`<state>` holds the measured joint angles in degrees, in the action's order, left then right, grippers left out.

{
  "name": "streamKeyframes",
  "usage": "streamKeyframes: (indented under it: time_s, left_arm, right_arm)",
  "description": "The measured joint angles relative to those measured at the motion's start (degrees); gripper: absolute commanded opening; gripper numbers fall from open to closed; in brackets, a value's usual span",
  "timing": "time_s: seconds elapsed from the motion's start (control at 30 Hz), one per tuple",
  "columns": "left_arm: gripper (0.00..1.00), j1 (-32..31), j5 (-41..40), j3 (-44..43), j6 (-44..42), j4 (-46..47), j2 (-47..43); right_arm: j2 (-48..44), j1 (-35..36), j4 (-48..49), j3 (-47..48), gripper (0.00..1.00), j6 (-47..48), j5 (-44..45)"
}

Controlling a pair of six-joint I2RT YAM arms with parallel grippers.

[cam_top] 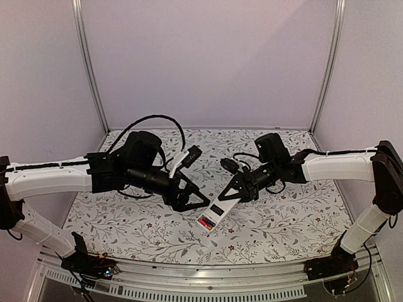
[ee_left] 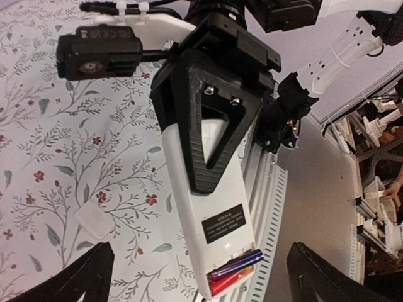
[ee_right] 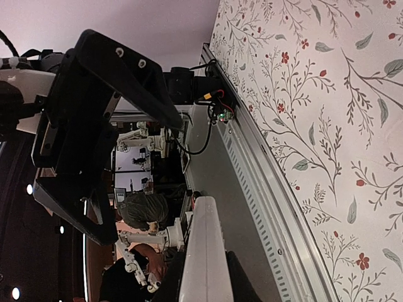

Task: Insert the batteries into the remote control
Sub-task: Load the battery into the battery compartment.

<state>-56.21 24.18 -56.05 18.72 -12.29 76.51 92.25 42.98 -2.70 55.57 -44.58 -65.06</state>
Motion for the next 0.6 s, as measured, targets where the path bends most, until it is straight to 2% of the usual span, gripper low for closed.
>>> streamKeyframes:
  time_s: [0.27, 0.43, 0.6]
  left_arm:
    - [0.95, -0.4, 8.7, 0.9, 10.2, 2.3, 4.2]
    - [0.89, -1.2, 10.1, 1.2, 12.5, 2.6, 6.1]
    - [0.88, -2.1, 11.0, 1.1, 12.6, 2.3, 7.4]
  right_arm:
    - [0.0, 0.0, 0.0, 0.4, 0.0, 0.5, 0.0]
    - [0.0, 0.0, 0.0, 0.4, 0.0, 0.5, 0.0]
    - [0.0, -0.2, 0.0, 0.4, 0.0, 0.5, 0.0]
